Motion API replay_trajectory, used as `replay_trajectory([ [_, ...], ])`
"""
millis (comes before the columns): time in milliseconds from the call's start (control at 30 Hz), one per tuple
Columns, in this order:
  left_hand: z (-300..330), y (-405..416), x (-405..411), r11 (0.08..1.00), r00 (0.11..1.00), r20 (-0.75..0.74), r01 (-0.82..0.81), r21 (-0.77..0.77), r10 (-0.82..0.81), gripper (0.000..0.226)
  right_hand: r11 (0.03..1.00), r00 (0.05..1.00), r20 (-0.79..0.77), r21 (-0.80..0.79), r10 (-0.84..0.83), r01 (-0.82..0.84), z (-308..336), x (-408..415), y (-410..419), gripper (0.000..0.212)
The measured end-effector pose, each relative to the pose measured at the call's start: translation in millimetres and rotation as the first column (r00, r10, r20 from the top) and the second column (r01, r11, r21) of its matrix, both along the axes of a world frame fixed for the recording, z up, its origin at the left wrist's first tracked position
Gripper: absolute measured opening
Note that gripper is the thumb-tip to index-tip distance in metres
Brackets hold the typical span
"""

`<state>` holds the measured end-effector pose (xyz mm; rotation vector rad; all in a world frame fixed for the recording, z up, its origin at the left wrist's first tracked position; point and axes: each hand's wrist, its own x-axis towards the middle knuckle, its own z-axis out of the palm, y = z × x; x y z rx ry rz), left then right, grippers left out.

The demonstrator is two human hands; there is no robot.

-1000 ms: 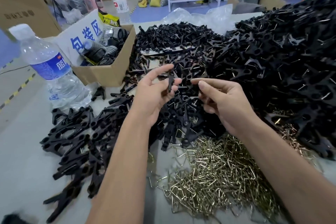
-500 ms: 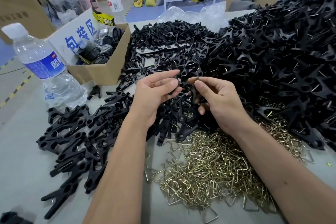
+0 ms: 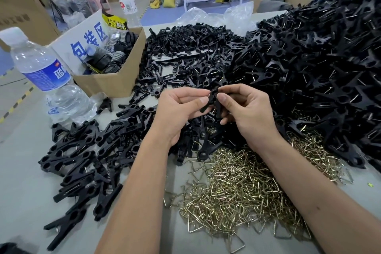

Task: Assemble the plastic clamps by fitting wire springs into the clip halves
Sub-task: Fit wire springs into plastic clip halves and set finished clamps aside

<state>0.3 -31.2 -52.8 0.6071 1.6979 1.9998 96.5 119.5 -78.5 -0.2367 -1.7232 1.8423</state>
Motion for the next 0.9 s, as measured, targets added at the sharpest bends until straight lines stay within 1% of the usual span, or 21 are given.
replay_trajectory([
  [367,-1.0,3.6,3.5,1.0,1.0,-0.02,0.005,-0.023,-0.006,0.017,0.999,0.999,0.005,0.011,-0.039,0.039,1.4,1.4,0.7,0.013],
  [467,-0.9,3.9,3.5,0.999,0.999,-0.03,0.015,-0.044,-0.016,0.012,0.999,0.999,0.006,0.023,-0.031,0.031,3.0,3.3,-0.3,0.02],
  [500,0.2,3.8,3.9,0.999,0.999,-0.04,0.027,-0.042,-0.028,0.013,0.999,1.0,0.008,0.028,-0.027,0.027,4.0,4.0,-0.6,0.024],
  [600,2.1,3.4,5.7,0.996,0.989,-0.143,0.038,-0.077,-0.049,0.033,1.0,1.0,0.023,0.028,-0.005,0.004,6.8,6.0,-1.4,0.027],
  [667,2.6,2.1,5.1,0.995,0.975,-0.216,0.026,-0.099,-0.047,0.036,1.0,1.0,0.016,0.013,0.027,-0.027,8.5,6.8,-2.4,0.028],
  [700,2.9,0.5,3.9,0.995,0.971,-0.233,0.029,-0.101,-0.052,0.036,0.999,0.999,0.005,0.005,0.045,-0.045,9.9,7.2,-2.9,0.025],
  [767,3.8,-4.3,0.3,0.992,0.964,-0.252,0.058,-0.112,-0.085,0.038,0.997,0.997,-0.009,0.002,0.081,-0.081,13.2,7.7,-3.5,0.015],
  [833,4.2,-8.8,-3.2,0.987,0.961,-0.245,0.101,-0.126,-0.13,0.043,0.993,0.993,0.004,0.016,0.114,-0.114,17.9,8.0,-4.9,0.008],
  [900,4.2,-12.4,-7.6,0.989,0.965,-0.227,0.114,-0.09,-0.132,0.045,0.991,0.992,0.029,0.053,0.119,-0.12,22.8,8.1,-6.1,0.006],
])
